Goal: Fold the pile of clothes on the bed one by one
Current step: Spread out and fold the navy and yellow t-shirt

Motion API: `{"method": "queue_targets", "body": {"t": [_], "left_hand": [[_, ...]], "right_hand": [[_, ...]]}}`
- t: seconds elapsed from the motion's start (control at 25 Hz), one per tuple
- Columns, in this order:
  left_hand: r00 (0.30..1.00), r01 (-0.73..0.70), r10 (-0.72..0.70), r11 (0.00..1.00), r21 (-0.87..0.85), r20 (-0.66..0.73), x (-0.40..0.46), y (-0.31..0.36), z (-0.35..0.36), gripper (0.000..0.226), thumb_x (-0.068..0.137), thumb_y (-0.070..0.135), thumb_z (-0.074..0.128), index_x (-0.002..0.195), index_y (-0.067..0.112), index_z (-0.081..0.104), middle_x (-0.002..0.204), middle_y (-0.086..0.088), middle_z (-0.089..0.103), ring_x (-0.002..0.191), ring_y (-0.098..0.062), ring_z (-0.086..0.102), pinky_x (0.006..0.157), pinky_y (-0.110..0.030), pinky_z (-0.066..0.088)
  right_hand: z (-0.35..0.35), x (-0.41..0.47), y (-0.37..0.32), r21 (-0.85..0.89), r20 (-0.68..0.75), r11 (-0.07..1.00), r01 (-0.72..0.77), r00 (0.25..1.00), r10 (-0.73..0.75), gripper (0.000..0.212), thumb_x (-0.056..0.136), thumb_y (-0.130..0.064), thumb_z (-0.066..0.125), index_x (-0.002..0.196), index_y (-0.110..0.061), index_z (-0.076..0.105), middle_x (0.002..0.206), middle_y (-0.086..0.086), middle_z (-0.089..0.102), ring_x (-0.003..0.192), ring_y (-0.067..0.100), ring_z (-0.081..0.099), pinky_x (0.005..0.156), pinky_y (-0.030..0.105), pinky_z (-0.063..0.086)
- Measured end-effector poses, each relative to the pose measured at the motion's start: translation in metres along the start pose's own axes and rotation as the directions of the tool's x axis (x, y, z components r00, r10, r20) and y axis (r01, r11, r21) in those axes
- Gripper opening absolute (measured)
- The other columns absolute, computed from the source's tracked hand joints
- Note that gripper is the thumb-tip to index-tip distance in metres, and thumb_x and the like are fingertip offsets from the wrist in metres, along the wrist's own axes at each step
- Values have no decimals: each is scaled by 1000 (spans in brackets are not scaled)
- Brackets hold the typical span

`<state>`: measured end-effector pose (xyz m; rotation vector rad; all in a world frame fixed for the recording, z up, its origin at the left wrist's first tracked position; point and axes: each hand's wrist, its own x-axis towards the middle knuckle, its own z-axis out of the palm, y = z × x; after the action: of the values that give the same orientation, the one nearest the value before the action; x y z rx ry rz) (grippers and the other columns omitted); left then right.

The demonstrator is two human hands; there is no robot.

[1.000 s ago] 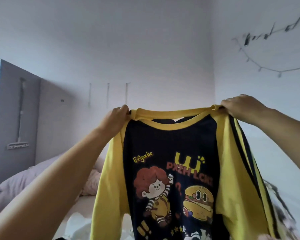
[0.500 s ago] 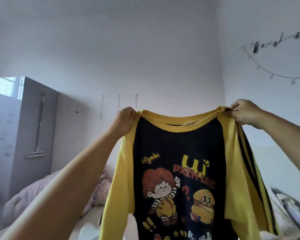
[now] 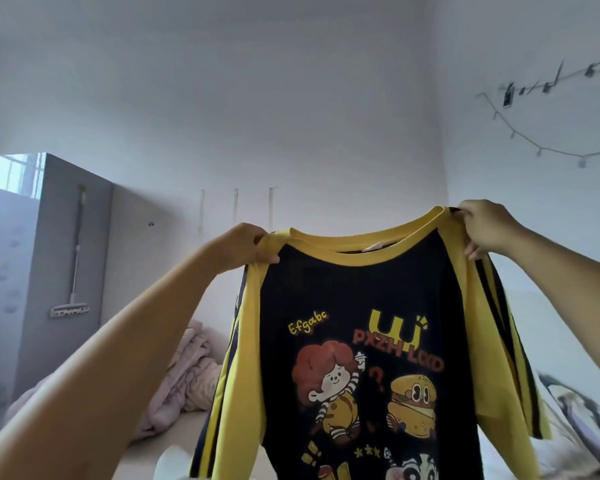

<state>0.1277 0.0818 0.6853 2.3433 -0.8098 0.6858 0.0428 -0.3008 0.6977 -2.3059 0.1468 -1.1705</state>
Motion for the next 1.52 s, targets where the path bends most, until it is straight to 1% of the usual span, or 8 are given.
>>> {"method": "queue_targets", "body": {"t": [0.24,0.32,0.44,0.6,0.84,0.96,1.08,1.52], "left_hand": [[998,49,-50,998,-41,-37,-1,0,-7,28,76,17,78,61,13,55,61,-1,47,59,-15,44,54,-23,36],[989,118,-100,976,-184,107,-4,-4,-20,8,82,13,72,83,9,66,77,-3,62,74,-16,60,66,-27,52],[954,164,-152,986,-27,258,-7,-11,-33,5,83,4,70,88,6,70,84,-5,67,77,-15,65,69,-26,57],[991,126,-135,957,262,18,-7,2,-30,18,86,14,67,69,10,61,69,-8,60,54,-16,53,47,-19,43],[953,142,-243,886,-441,-181,-14,17,-26,16,88,2,63,73,4,58,80,-9,50,66,-22,57,71,-32,59],[917,62,-182,945,-322,-355,-26,25,-29,29,89,9,64,66,7,45,64,-4,36,56,-19,42,46,-21,43],[871,57,-56,998,-13,-487,-39,34,-28,40,95,23,55,63,12,34,61,1,34,56,-13,31,53,-31,22],[677,20,-99,993,-117,-729,-77,74,-56,33,100,27,39,80,3,47,87,-13,50,79,-26,43,65,-31,28]], "right_hand": [[-10,-2,2,-77,68,995,61,996,-56,26,99,-25,44,91,-3,53,83,17,56,64,27,53,55,30,42],[-18,-7,3,-63,83,992,106,991,-101,23,96,-27,52,96,-5,58,88,14,58,70,26,56,60,31,44],[-27,-14,2,-68,78,987,145,987,-139,21,93,-24,57,94,-3,60,81,14,64,66,26,63,60,29,45],[-33,-16,-4,-36,-41,992,124,991,-125,19,99,-19,44,94,-4,55,66,0,61,54,30,64,57,29,48],[-53,-28,3,-108,9,991,82,997,-82,15,98,-19,49,97,-4,54,80,16,65,64,31,63,59,30,42],[-64,-38,4,-166,-30,978,124,991,-131,20,89,8,44,88,0,62,88,21,66,69,27,57,58,26,38],[-70,-48,0,-98,-57,992,79,995,-85,27,93,2,33,88,-6,58,84,18,61,57,31,63,59,29,48],[-111,-84,-36,-244,-274,956,162,934,-228,28,94,-39,47,92,-15,62,86,10,62,79,32,55,68,36,41]]}}
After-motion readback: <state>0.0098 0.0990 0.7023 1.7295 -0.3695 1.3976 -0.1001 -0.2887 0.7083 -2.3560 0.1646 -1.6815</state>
